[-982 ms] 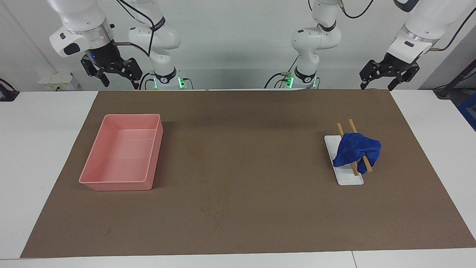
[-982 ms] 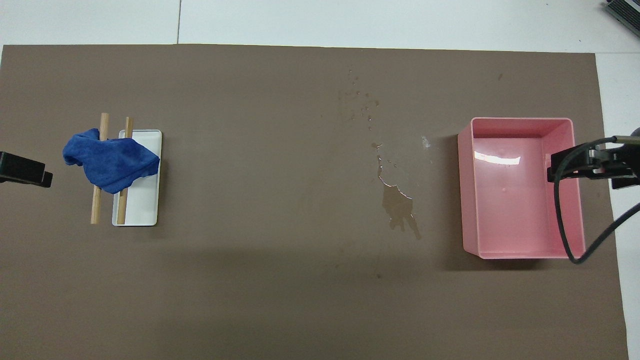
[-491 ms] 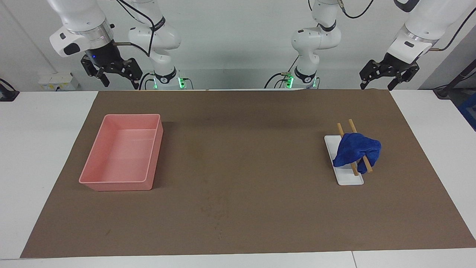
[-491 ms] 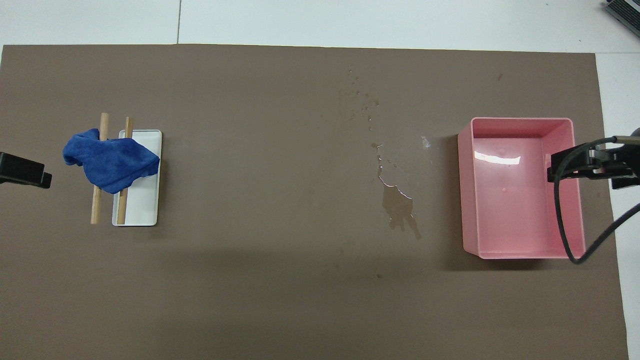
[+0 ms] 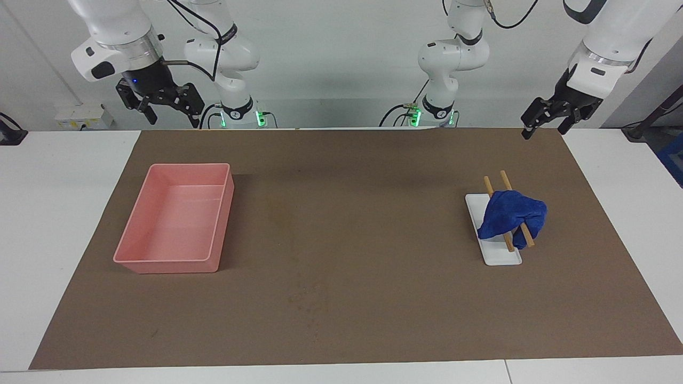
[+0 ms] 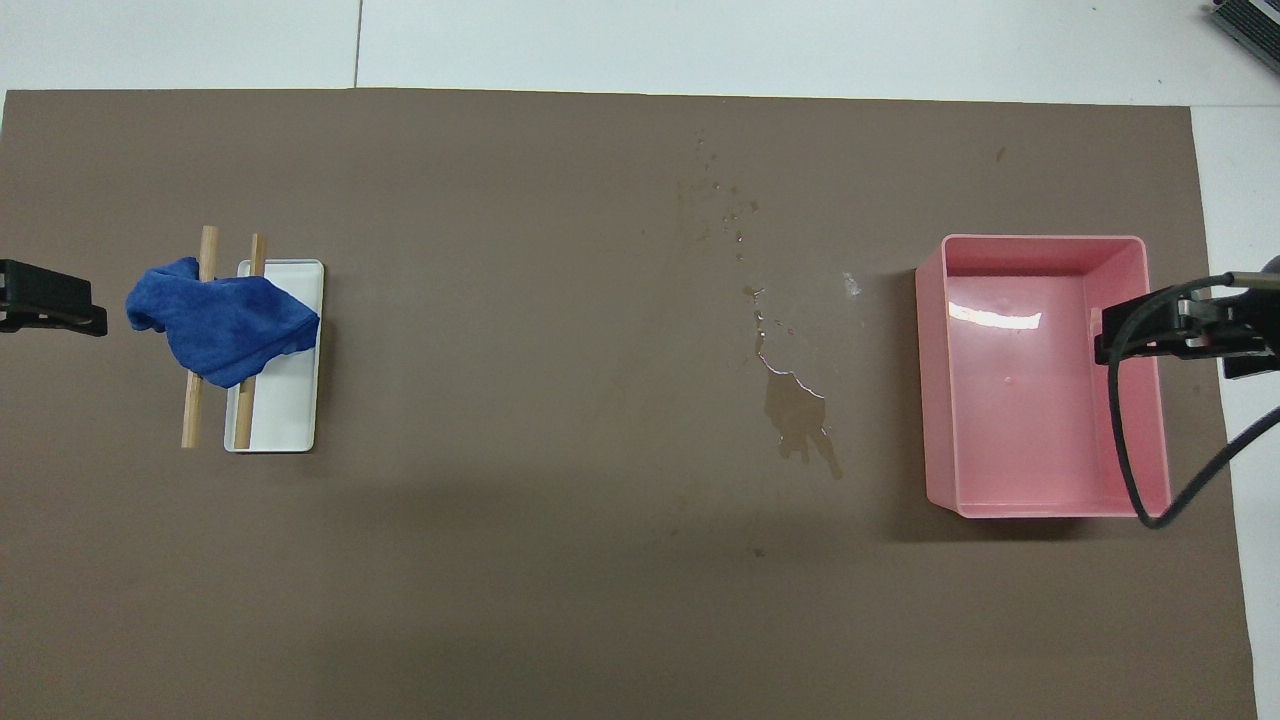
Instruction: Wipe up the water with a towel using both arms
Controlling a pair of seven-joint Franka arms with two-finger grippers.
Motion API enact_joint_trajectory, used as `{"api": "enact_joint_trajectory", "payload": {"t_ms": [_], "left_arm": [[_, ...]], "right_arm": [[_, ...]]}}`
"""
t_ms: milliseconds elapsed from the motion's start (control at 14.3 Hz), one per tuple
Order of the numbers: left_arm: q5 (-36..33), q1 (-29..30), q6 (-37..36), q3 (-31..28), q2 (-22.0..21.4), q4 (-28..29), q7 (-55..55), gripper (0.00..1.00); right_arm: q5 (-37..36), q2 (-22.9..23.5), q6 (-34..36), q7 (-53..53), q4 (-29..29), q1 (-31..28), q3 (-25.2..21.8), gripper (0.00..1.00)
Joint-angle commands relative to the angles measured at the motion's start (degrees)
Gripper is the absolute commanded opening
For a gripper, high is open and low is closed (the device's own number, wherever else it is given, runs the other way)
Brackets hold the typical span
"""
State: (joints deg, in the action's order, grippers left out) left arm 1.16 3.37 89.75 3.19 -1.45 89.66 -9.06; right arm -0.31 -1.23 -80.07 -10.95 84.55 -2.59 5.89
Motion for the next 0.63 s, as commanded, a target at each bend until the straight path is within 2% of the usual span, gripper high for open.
{"api": "enact_joint_trajectory", "payload": {"t_ms": [0, 280, 561], "left_arm": [[-0.5, 1.5, 8.2, 0.3, 2.7, 2.4, -10.3, 1.0], [-0.5, 3.0, 17.1, 0.3, 5.7, 6.8, -28.8, 1.0], [-0.5, 4.1, 25.7, 0.3, 5.9, 15.4, -37.8, 1.0]], "right_arm": [[0.3, -1.2, -0.6, -0.8, 1.4, -0.3, 0.3, 1.0], [0.5, -1.2, -0.6, -1.0, 1.5, -0.3, 0.3, 1.0], [0.6, -1.3, -0.5, -1.0, 1.5, -0.2, 0.3, 1.0]]}}
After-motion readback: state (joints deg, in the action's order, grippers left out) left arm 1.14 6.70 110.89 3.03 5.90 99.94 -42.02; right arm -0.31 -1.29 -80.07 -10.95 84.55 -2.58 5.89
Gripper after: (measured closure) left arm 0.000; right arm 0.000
